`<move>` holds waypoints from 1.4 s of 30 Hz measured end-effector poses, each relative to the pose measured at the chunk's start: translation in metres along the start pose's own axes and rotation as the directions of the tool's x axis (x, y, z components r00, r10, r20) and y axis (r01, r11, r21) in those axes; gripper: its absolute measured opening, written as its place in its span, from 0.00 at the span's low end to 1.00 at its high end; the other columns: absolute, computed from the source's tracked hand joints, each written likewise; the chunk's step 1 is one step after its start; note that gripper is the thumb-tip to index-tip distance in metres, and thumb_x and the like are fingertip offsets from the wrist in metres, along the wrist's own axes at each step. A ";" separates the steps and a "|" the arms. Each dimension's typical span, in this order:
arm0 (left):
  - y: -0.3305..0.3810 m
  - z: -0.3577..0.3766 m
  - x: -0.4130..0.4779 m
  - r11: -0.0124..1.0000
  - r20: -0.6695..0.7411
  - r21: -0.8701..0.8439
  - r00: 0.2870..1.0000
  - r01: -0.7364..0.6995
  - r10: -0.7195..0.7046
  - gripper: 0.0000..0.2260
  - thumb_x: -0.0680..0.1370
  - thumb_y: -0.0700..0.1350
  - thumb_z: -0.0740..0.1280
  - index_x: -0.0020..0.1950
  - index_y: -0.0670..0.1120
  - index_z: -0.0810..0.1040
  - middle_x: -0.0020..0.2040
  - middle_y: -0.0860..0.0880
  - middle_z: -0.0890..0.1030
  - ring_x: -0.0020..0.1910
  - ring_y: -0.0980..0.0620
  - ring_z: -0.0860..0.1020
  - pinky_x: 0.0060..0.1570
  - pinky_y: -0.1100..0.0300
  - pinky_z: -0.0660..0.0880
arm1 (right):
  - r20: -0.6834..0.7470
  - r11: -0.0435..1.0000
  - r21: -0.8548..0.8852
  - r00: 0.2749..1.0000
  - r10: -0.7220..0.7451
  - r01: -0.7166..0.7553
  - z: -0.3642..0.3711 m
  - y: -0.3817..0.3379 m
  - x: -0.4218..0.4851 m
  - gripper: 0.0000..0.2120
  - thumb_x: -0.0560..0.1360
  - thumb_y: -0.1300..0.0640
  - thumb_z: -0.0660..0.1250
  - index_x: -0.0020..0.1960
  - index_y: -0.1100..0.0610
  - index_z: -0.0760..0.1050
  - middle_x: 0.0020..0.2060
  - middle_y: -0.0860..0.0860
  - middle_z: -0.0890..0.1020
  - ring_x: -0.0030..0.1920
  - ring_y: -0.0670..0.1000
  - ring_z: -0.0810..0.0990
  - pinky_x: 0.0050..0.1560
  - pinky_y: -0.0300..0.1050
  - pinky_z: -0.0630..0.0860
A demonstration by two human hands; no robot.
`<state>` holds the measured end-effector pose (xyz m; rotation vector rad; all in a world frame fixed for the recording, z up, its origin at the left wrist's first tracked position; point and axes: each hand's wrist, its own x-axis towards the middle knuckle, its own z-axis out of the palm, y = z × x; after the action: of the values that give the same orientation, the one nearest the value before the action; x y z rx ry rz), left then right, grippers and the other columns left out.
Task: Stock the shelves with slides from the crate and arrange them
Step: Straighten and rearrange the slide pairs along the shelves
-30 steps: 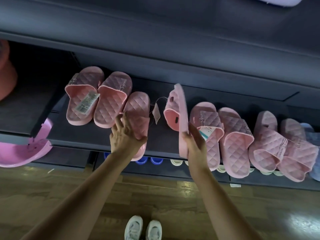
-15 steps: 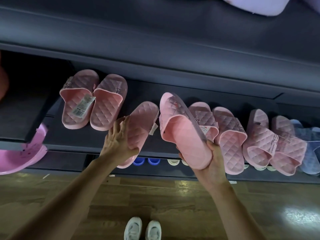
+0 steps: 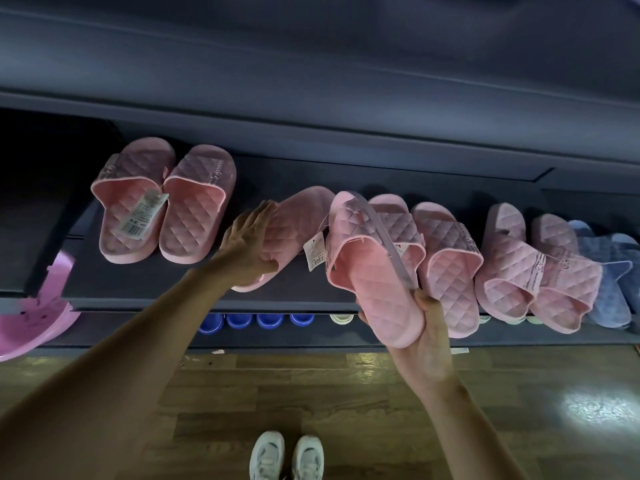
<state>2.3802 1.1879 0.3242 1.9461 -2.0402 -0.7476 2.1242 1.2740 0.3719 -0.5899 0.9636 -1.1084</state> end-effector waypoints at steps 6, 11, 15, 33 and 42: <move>0.007 -0.004 0.034 0.989 -0.031 0.069 0.990 -0.133 0.136 0.42 0.70 0.39 0.72 0.76 0.46 0.50 0.77 0.50 0.52 0.72 0.43 0.56 0.69 0.52 0.58 | 0.029 0.997 -0.012 0.997 -0.071 0.072 -0.005 0.001 0.004 0.25 0.61 0.37 0.72 0.53 0.50 0.81 0.49 0.52 0.82 0.51 0.53 0.79 0.46 0.45 0.78; 0.004 -0.005 0.062 0.976 -0.017 0.130 0.984 -0.176 0.180 0.37 0.73 0.39 0.70 0.76 0.47 0.51 0.77 0.50 0.51 0.75 0.48 0.52 0.72 0.56 0.52 | 0.030 0.997 0.051 0.998 -0.055 0.054 -0.009 0.002 0.005 0.28 0.63 0.37 0.72 0.57 0.52 0.79 0.53 0.56 0.80 0.55 0.58 0.77 0.49 0.49 0.78; 0.018 -0.007 0.051 0.984 -0.165 0.075 0.971 -0.160 0.170 0.32 0.73 0.39 0.69 0.74 0.45 0.60 0.75 0.46 0.60 0.73 0.43 0.59 0.71 0.49 0.57 | 0.040 0.999 0.040 0.999 -0.032 0.030 -0.011 0.005 0.000 0.26 0.65 0.37 0.70 0.57 0.50 0.79 0.53 0.54 0.81 0.53 0.55 0.79 0.48 0.48 0.79; 0.053 0.019 -0.087 0.010 0.449 -0.866 0.788 0.499 -0.421 0.16 0.71 0.52 0.70 0.54 0.45 0.78 0.41 0.50 0.81 0.41 0.51 0.79 0.40 0.57 0.75 | 0.214 0.889 0.192 0.902 0.376 -0.416 0.001 0.031 -0.029 0.36 0.64 0.38 0.72 0.67 0.53 0.71 0.65 0.63 0.73 0.63 0.69 0.71 0.54 0.53 0.76; 0.014 -0.003 -0.089 0.112 0.247 -0.933 0.836 0.341 -0.489 0.24 0.64 0.45 0.74 0.58 0.38 0.76 0.45 0.44 0.82 0.38 0.50 0.81 0.28 0.61 0.76 | -0.127 0.919 -0.238 0.948 0.293 -0.316 0.031 0.040 -0.009 0.16 0.79 0.55 0.56 0.45 0.54 0.82 0.41 0.54 0.83 0.44 0.52 0.80 0.37 0.44 0.79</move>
<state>2.3780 1.2742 0.3503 1.5651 -0.4195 -1.4809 2.1688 1.2953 0.3577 -0.5772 1.2423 -0.7411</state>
